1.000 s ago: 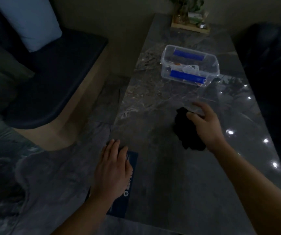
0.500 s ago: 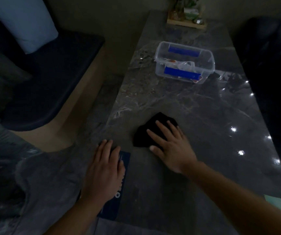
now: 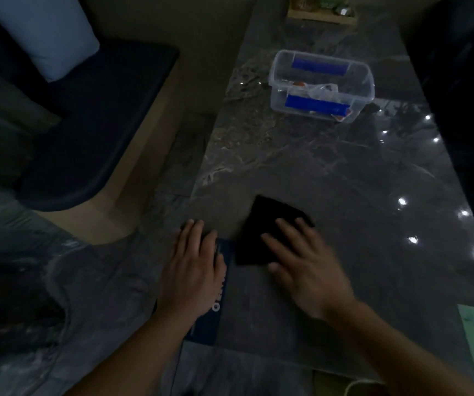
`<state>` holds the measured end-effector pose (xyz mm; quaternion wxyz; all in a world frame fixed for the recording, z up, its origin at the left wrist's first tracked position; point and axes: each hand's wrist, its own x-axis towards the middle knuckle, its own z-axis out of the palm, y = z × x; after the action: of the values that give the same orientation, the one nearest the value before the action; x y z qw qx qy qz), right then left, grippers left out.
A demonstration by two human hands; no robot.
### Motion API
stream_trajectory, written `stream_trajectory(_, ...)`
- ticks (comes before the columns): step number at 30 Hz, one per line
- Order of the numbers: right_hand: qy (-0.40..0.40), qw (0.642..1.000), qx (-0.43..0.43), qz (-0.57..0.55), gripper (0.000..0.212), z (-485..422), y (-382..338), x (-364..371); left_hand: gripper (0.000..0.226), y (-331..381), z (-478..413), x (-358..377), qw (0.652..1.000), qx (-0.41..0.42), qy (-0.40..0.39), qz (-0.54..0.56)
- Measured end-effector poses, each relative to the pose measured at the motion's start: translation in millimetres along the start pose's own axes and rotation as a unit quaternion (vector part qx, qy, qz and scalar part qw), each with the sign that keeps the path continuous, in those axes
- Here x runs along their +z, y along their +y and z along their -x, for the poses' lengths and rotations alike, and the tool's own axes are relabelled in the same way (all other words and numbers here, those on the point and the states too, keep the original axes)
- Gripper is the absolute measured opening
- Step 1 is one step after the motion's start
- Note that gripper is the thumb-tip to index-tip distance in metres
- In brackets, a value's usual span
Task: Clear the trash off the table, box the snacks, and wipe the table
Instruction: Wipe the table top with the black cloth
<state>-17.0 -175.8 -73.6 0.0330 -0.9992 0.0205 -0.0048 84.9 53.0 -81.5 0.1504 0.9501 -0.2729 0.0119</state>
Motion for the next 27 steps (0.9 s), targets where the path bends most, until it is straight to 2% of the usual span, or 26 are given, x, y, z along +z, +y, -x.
stream_trajectory(2, 0.002, 0.992, 0.13, -0.01, 0.061, 13.9, 33.9, -14.1, 0.047, 1.5, -0.8, -0.7, 1.0, 0.0, -0.006, 0.002)
stream_trajectory(4, 0.015, 0.97, 0.236, -0.054, 0.063, 21.8, 21.0, -17.0, 0.047, 4.6, 0.2, -4.2, 1.0, -0.007, -0.009, 0.003)
stream_trajectory(5, 0.036, 0.968, 0.239, -0.062, 0.06, 30.1, -3.2, -14.5, 0.046, 5.9, 0.2, -5.8, 1.0, -0.007, -0.011, 0.005)
stream_trajectory(8, 0.073, 0.981, 0.151, -0.096, 0.043, 57.8, -90.2, -2.9, 0.045, 2.7, 1.0, -4.8, 1.0, 0.001, -0.007, 0.023)
stream_trajectory(11, 0.084, 0.981, 0.11, -0.138, 0.032, 63.8, -119.5, 7.6, 0.047, -5.9, -0.7, 3.2, 0.998, 0.016, 0.03, 0.05)
stream_trajectory(13, 0.07, 0.984, 0.105, -0.126, 0.03, 71.8, -89.4, 6.6, 0.05, -6.4, -0.7, 6.4, 0.999, 0.01, 0.018, 0.04)
stream_trajectory(16, 0.067, 0.97, 0.219, -0.083, 0.031, 102.2, -4.2, -4.8, 0.059, -3.0, 0.3, 5.3, 1.0, 0.02, -0.012, 0.006)
stream_trajectory(18, 0.068, 0.931, 0.349, -0.079, 0.04, 114.6, 50.7, -20.8, 0.061, -0.3, -1.1, 1.0, 0.997, 0.057, -0.026, -0.037)
stream_trajectory(20, 0.055, 0.89, 0.442, -0.097, 0.048, 106.6, 66.4, -26.0, 0.058, 10.7, -7.4, -3.7, 0.992, 0.101, -0.029, -0.065)
stream_trajectory(21, 0.049, 0.89, 0.445, -0.091, 0.049, 97.7, 53.6, -25.0, 0.057, 21.2, -13.5, -4.3, 0.99, 0.12, -0.029, -0.064)
stream_trajectory(22, 0.053, 0.906, 0.413, -0.071, 0.049, 93.5, 32.0, -20.4, 0.056, 34.9, -19.3, -3.8, 0.989, 0.137, -0.034, -0.053)
stream_trajectory(25, 0.05, 0.966, 0.249, -0.055, 0.046, 114.2, -32.7, -2.1, 0.054, 85.2, -42.2, 7.9, 0.981, 0.179, -0.067, -0.025)
stream_trajectory(26, 0.036, 0.973, 0.221, -0.056, 0.047, 127.4, -26.0, -1.2, 0.055, 99.4, -50.7, 14.6, 0.977, 0.19, -0.087, -0.03)
stream_trajectory(27, 0.027, 0.971, 0.231, -0.057, 0.048, 140.1, -2.8, -2.8, 0.057, 111.0, -58.1, 21.9, 0.975, 0.194, -0.104, -0.041)
